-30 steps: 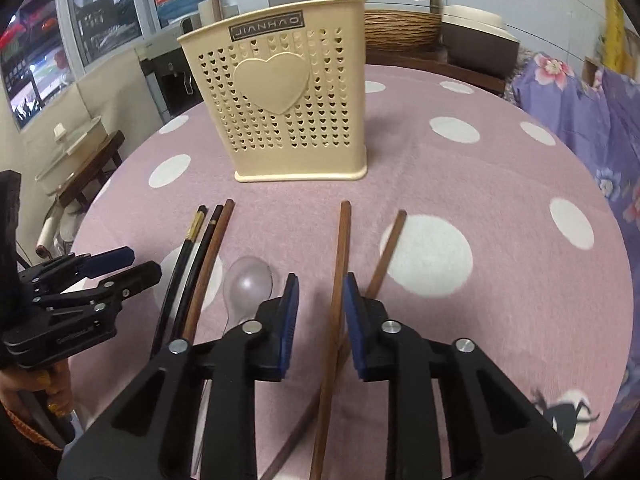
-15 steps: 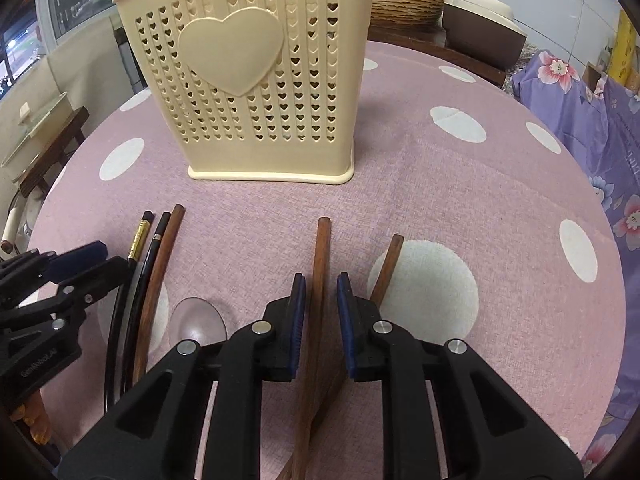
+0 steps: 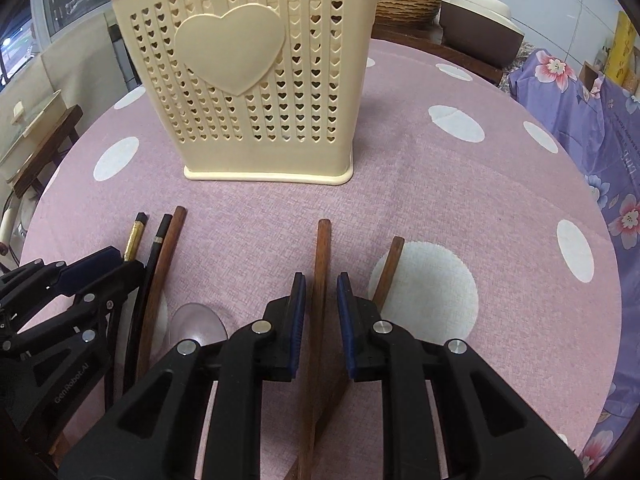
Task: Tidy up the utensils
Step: 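Grasp a black gold-tipped chopstick with the left tool while the right tool lifts its chopstick, then carry both chopsticks over the beige holder and lower them in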
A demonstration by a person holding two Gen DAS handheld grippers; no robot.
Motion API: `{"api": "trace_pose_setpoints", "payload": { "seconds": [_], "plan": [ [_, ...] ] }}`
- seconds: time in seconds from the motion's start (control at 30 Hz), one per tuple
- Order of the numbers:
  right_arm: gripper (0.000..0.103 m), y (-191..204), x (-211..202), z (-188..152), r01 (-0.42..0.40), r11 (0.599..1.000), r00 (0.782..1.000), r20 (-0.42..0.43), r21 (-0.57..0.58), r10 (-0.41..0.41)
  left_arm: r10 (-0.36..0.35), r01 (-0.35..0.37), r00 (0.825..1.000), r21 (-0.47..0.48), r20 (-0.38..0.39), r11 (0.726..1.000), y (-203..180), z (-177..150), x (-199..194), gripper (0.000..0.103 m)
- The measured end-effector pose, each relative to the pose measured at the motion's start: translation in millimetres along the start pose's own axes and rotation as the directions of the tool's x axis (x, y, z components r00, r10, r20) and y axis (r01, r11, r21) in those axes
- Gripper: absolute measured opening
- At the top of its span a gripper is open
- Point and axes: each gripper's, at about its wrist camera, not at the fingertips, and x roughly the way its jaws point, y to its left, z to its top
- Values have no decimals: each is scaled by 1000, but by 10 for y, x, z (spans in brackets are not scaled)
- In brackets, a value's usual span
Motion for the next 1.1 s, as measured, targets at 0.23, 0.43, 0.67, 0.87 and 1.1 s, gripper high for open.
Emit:
{"api": "trace_pose_setpoints", "payload": {
  "seconds": [0.23, 0.43, 0.67, 0.87, 1.1],
  "plan": [
    [8, 83, 55, 87, 15, 1000, 1000, 7, -9, -15, 34, -35, 999, 23, 5, 999, -38, 99, 84, 13],
    [8, 62, 50, 87, -7, 1000, 1000, 14, 11, 7, 30, -31, 999, 28, 11, 999, -29, 118, 104, 10],
    [8, 7, -42, 82, -58, 998, 997, 53, 37, 56, 3, -4, 1000, 39, 13, 999, -23, 151, 125, 8],
    [8, -106, -331, 99, -120, 991, 986, 124, 59, 112, -73, 71, 994, 24, 77, 997, 114, 221, -156, 8],
    [8, -352, -1073, 130, -227, 971, 939, 281, 75, 197, -171, 169, 956, 27, 237, 985, 386, 393, -950, 8]
  ]
}}
